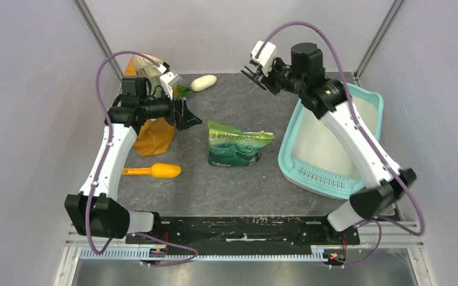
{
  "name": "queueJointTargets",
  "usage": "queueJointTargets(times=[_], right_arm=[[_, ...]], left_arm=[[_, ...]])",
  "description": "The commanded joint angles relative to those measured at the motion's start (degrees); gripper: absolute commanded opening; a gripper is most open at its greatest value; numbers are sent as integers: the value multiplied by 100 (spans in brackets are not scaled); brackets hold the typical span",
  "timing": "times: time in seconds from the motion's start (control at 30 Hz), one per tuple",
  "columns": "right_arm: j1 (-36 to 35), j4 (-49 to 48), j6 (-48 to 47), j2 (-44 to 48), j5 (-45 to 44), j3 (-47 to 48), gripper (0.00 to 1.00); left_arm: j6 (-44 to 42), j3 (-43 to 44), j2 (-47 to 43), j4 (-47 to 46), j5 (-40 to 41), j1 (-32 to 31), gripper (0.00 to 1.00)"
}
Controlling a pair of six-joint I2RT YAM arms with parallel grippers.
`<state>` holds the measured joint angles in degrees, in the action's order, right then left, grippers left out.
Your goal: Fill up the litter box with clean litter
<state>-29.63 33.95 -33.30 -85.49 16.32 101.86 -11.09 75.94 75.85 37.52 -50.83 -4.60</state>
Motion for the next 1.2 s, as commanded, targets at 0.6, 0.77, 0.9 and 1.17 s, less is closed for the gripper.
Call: queueJointTargets(times=[0.6, 0.77, 0.9, 1.17], right_arm=[[871, -434, 1548, -4188, -607, 1213, 1], [871, -350, 1558, -4432, -582, 1278, 22], [890, -84, 1704, -4347, -221, 1340, 59], [924, 322, 2357, -3419, 415, 1356, 79]], left_arm=[[300, 23, 146, 132, 759, -197, 93], [382, 26, 254, 277, 925, -313, 93], [990, 38, 426, 282, 768, -322, 93], [2778, 109, 656, -189, 206, -345, 94]])
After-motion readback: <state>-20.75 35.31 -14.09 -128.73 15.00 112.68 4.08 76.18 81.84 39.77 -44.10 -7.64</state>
